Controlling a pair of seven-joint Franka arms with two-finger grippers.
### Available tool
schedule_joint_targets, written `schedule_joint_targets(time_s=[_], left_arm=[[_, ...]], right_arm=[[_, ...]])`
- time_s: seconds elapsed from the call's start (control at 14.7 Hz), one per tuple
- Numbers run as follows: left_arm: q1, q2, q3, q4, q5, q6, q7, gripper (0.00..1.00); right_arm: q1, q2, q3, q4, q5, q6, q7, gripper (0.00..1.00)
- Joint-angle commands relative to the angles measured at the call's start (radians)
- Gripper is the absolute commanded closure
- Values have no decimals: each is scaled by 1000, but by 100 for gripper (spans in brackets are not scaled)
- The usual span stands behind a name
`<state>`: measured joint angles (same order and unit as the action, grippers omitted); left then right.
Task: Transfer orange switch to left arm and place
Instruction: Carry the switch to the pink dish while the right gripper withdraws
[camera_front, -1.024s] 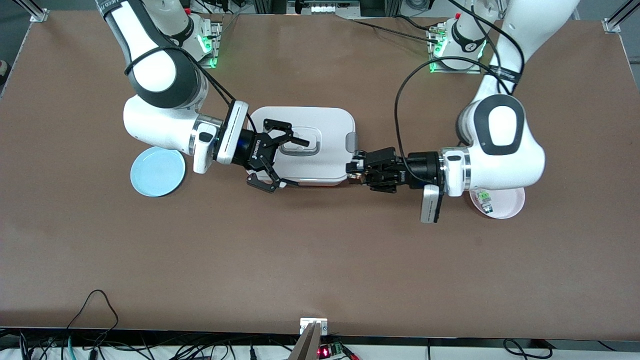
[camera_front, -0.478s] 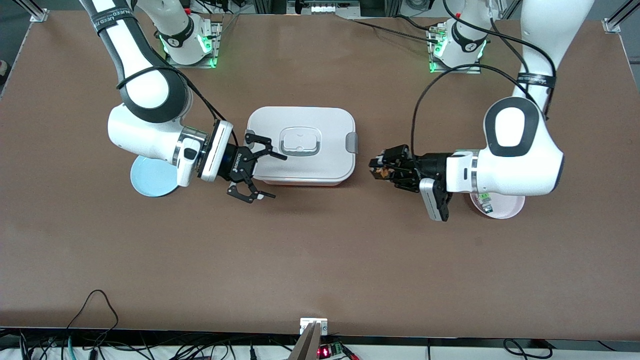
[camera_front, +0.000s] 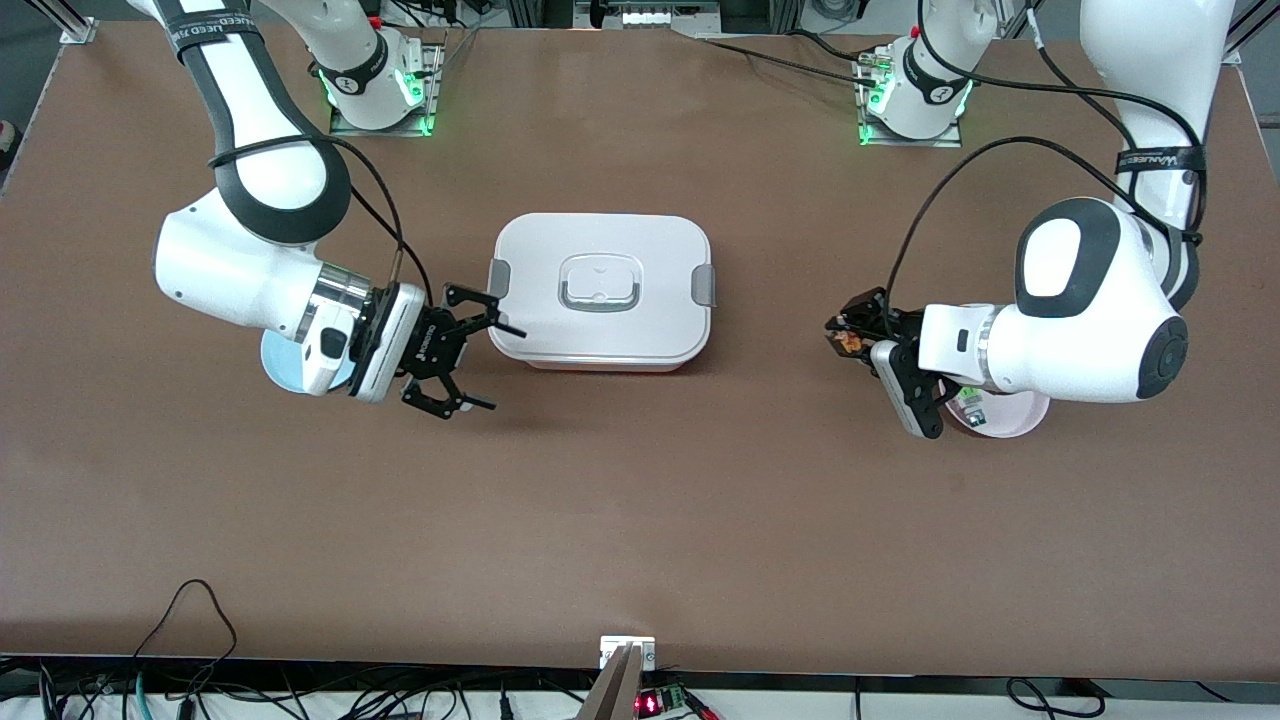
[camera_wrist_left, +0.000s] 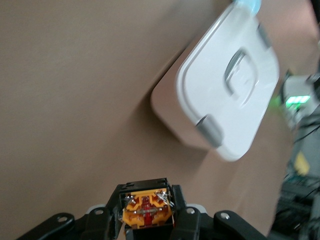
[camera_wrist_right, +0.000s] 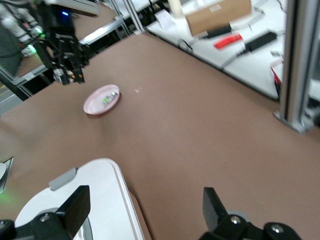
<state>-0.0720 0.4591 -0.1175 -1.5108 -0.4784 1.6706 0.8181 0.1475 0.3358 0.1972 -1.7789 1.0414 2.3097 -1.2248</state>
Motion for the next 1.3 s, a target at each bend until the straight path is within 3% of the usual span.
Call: schedule_joint_targets(time_s=[0.0, 0.2, 0.41, 0.61, 0.68, 0.89, 1.23], left_arm=[[37, 18, -2, 18, 148, -25, 160, 100], [81, 29, -2, 12, 326, -25, 272, 100], [173, 73, -2, -2, 447, -11, 363, 100], [224, 118, -2, -40, 512, 95, 530, 99], [244, 125, -2, -72, 514, 154, 586, 99], [279, 125, -2, -176, 518, 294, 680, 99], [331, 179, -1, -223, 520, 368, 723, 99]], right_arm=[[-3, -23, -31, -19, -182, -22, 251, 0], [-3, -29, -74, -14, -415, -64, 436, 0], [-2, -40, -85, -13, -548, -79, 641, 0], [-3, -50, -99, -4, -817, -130, 781, 0], [-3, -54, -117, -2, -860, -156, 826, 0], [-3, -70, -174, 32, -868, -248, 948, 0], [-3, -83, -205, 163, -986, -479, 1183, 0]])
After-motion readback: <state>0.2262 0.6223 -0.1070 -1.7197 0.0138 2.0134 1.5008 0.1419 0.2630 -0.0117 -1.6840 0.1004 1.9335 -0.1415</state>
